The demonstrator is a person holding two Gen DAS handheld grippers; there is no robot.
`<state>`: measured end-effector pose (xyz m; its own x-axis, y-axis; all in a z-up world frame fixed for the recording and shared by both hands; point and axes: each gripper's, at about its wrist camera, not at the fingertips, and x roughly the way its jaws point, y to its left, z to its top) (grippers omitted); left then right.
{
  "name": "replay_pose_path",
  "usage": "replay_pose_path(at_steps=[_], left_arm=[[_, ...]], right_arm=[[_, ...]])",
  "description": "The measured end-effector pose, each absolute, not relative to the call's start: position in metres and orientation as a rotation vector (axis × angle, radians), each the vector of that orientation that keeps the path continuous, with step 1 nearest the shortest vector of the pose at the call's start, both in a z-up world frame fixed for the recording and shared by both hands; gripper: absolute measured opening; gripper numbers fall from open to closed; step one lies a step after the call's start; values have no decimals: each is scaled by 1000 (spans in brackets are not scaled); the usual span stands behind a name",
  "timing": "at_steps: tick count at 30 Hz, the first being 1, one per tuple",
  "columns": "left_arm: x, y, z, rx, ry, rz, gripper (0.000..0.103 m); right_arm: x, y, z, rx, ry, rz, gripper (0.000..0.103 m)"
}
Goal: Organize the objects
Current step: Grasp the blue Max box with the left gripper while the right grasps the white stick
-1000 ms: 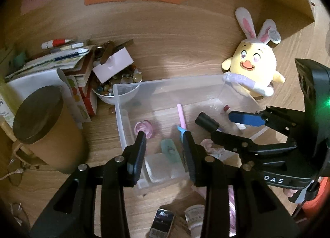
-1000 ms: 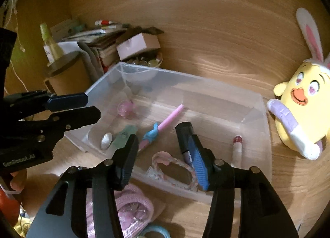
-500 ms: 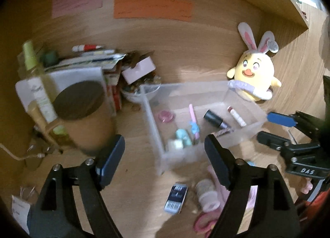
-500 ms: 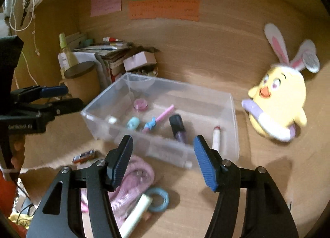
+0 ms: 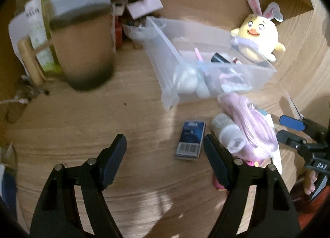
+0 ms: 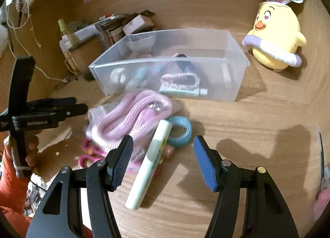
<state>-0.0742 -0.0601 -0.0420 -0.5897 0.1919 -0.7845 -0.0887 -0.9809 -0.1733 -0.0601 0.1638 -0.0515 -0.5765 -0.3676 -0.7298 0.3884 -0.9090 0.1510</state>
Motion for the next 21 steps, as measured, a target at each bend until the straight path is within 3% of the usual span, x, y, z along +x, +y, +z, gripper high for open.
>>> replay_pose_path(at_steps=[5,9,16,21], left_arm=[[-75,-52,-44,-1330,-148,2636,72],[-84,-49,-52,-1387,-125,2618,63],[-86,-58,-54,-1399,-100,2698,62],[-86,-57,-52,-1396,-84,2702,61]], right_arm=[[-47,159,-57,1148,35,-2443,56],[-45,155,-66,1188,59,-2428,44],[-43,161,-73,1213,65,-2438,23],[-44,170,-72,1214,74,-2468,16]])
